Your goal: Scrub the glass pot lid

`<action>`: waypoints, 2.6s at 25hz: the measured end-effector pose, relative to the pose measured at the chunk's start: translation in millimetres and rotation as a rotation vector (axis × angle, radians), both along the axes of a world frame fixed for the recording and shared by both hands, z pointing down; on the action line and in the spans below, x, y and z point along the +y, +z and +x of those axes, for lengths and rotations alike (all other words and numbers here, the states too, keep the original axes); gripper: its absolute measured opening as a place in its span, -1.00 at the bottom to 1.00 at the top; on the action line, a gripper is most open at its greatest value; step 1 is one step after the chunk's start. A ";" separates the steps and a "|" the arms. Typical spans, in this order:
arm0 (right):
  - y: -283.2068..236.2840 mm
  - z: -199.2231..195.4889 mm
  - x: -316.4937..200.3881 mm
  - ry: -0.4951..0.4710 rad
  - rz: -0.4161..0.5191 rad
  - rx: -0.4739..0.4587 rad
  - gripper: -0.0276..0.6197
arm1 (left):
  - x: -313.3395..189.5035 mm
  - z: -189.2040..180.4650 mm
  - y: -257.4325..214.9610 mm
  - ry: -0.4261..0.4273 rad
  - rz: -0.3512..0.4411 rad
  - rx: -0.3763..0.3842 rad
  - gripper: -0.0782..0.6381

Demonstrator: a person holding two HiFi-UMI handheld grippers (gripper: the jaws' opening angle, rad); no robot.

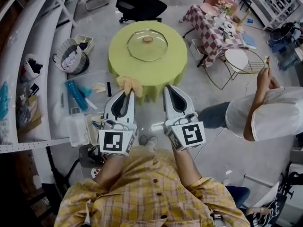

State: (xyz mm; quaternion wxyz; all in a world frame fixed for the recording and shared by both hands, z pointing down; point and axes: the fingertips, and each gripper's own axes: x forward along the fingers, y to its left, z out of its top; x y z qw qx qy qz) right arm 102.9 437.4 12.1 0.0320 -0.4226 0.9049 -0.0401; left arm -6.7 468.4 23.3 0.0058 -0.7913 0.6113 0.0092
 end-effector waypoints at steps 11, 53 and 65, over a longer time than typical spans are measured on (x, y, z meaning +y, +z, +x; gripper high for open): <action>1.6 -29.3 -64.1 0.020 -0.017 -0.039 -0.92 | -64.7 -30.3 9.0 0.008 -0.015 -0.013 -0.68; 33.6 -142.1 -309.8 0.263 -0.130 0.088 -0.92 | -336.2 -142.4 45.4 0.285 -0.193 0.064 -0.68; 87.6 -133.0 -352.4 0.184 -0.192 0.076 -0.92 | -355.8 -123.5 105.4 0.256 -0.330 0.024 -0.68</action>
